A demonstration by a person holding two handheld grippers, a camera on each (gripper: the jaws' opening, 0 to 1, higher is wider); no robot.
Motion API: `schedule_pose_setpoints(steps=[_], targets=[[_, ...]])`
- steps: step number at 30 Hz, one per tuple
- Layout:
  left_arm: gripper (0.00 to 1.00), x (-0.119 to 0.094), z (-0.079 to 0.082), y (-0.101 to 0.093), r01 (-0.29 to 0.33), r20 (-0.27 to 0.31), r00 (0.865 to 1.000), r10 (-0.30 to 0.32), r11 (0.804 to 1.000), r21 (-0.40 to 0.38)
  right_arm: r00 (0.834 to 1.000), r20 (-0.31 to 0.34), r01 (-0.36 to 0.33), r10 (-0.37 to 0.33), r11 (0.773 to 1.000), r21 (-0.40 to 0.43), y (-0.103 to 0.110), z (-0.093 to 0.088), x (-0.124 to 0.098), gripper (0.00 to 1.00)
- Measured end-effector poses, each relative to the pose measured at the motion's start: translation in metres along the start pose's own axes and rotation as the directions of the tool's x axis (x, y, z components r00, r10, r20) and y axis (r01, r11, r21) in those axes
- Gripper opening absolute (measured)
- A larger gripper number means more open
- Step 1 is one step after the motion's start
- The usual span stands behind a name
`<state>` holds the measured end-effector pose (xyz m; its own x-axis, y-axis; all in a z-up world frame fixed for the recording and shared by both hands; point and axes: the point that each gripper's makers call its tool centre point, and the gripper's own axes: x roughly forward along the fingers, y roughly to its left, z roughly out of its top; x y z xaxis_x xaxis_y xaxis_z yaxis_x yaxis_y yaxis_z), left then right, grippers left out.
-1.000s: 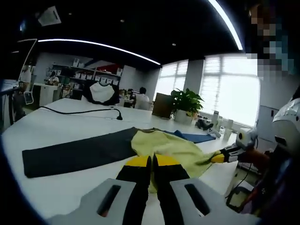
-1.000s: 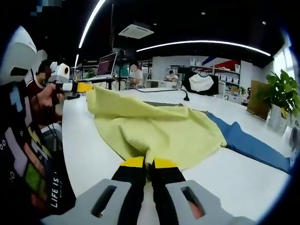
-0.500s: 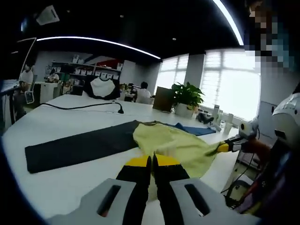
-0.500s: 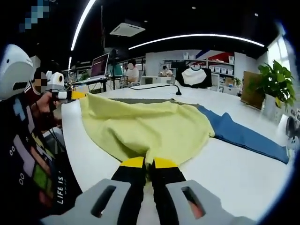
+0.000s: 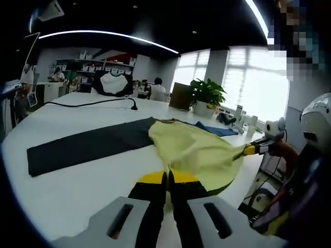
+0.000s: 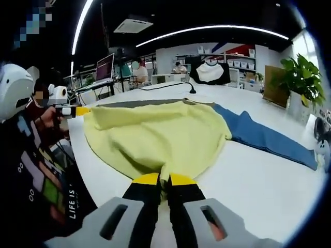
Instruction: Fold the garment on the visible template until the final outline fits inside the template.
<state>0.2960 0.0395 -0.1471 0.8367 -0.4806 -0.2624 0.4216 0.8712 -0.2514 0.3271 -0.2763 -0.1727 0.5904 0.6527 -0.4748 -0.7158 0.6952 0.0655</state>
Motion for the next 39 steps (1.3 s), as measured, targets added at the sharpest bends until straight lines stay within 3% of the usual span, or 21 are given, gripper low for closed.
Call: schedule_pose_setpoints(steps=[11,17,30,39], targets=[[0.03,-0.005,-0.021,0.001,0.017,-0.071,0.997,-0.020,0.999,-0.039,0.999,-0.046,0.012,-0.010,0.999,0.038,-0.007,-0.007,-0.006,0.02],[0.02,-0.008,-0.028,0.000,0.025,-0.095,0.995,-0.033,0.997,-0.078,0.997,-0.069,0.036,-0.035,0.999,0.010,-0.012,-0.010,-0.007,0.02],[0.03,-0.011,-0.044,-0.013,0.067,-0.167,0.983,-0.077,0.995,-0.069,0.995,-0.094,0.042,-0.043,0.999,-0.017,-0.018,-0.017,-0.012,0.02],[0.03,-0.016,-0.046,-0.015,0.067,-0.172,0.982,-0.073,0.997,-0.038,0.995,-0.103,0.014,-0.014,1.000,-0.004,-0.013,-0.023,-0.016,0.04]])
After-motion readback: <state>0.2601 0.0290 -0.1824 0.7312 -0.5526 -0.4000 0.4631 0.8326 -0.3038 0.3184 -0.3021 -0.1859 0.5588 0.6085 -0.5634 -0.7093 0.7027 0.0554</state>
